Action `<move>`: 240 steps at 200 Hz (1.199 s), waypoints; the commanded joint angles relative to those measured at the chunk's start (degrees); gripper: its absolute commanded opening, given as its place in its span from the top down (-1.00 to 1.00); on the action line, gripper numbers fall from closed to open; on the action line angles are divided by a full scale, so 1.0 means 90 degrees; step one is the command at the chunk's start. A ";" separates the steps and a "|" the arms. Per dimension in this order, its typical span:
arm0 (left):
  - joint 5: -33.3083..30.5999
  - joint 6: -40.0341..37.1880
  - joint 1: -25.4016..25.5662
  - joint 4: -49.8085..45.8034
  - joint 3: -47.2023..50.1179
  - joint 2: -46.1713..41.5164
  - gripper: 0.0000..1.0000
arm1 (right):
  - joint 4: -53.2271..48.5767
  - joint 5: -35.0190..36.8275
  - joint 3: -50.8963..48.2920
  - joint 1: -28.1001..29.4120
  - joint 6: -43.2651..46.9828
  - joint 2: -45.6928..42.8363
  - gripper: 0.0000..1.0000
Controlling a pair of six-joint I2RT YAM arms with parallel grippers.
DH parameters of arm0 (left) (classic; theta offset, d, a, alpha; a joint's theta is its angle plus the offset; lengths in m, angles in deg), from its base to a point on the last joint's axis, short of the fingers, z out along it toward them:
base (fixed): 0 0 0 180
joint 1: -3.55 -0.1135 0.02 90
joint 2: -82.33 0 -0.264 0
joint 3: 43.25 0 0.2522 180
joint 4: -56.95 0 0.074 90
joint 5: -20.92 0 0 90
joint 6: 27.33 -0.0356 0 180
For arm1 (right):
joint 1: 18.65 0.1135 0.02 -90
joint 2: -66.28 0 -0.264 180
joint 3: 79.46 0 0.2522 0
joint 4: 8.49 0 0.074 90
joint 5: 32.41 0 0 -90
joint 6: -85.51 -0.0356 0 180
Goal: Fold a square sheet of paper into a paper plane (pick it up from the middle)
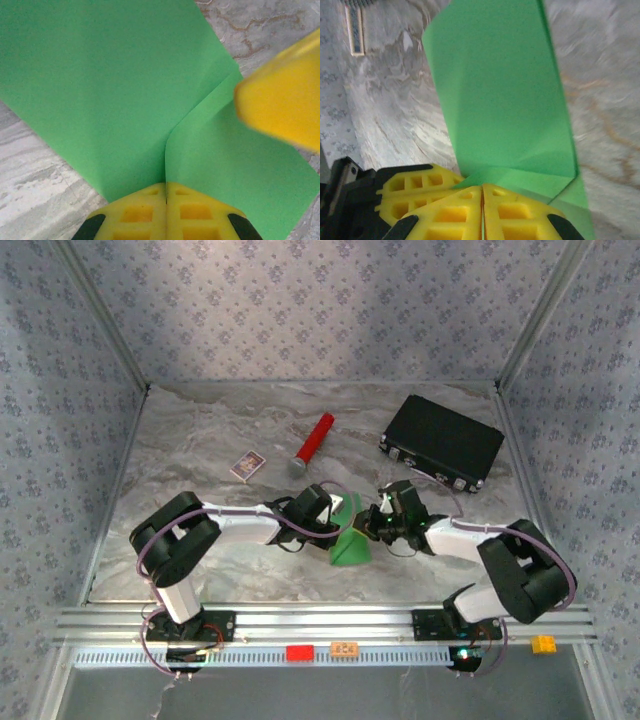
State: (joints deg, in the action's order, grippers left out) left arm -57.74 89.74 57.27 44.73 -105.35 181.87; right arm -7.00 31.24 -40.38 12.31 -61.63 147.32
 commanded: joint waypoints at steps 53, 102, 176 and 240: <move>0.0091 -0.0029 -0.0021 -0.0093 -0.0050 0.0150 1.00 | 0.0139 0.0037 0.0007 0.0209 -0.0131 0.0692 0.80; 0.0084 0.0009 -0.0022 -0.0173 -0.0093 0.0018 1.00 | 0.0011 0.0242 -0.0409 0.0197 -0.0210 0.0630 0.82; 0.0055 0.0022 -0.0029 -0.0212 -0.0137 -0.0014 1.00 | 0.0003 0.0317 -0.0439 0.0206 -0.0261 0.0459 0.81; 0.0098 0.0020 -0.0021 -0.0171 -0.0113 0.0033 1.00 | -0.0659 0.0333 0.0222 0.0001 -0.0068 -0.0137 0.76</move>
State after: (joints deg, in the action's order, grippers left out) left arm -57.50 89.76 57.29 44.60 -105.35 181.87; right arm -8.25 32.75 -41.30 13.73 -63.49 147.95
